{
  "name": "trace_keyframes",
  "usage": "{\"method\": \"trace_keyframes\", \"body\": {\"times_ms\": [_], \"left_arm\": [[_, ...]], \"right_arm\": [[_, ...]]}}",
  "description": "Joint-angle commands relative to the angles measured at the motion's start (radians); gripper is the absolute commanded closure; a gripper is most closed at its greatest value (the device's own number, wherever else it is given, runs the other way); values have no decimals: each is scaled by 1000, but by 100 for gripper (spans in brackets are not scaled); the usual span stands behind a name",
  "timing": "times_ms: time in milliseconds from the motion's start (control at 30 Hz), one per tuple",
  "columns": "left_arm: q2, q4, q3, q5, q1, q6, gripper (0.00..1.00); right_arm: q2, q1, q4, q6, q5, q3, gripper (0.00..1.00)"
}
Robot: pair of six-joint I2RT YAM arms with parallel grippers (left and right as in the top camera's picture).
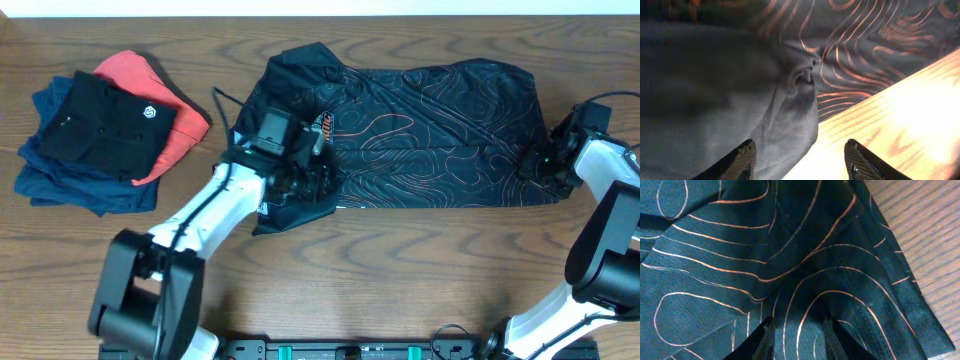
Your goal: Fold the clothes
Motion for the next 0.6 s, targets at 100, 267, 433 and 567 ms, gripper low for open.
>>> {"method": "trace_keyframes", "body": {"times_ms": [100, 267, 433, 567], "left_arm": [[85, 10, 0, -56, -73, 16, 41], [111, 25, 0, -165, -129, 16, 41], [112, 34, 0, -290, -154, 16, 50], [111, 50, 0, -347, -153, 16, 87]], "right_arm": [[18, 11, -13, 0, 10, -35, 68], [18, 11, -11, 0, 10, -35, 68], [18, 11, -11, 0, 10, -35, 68], [18, 11, -11, 0, 10, -35, 68]]}}
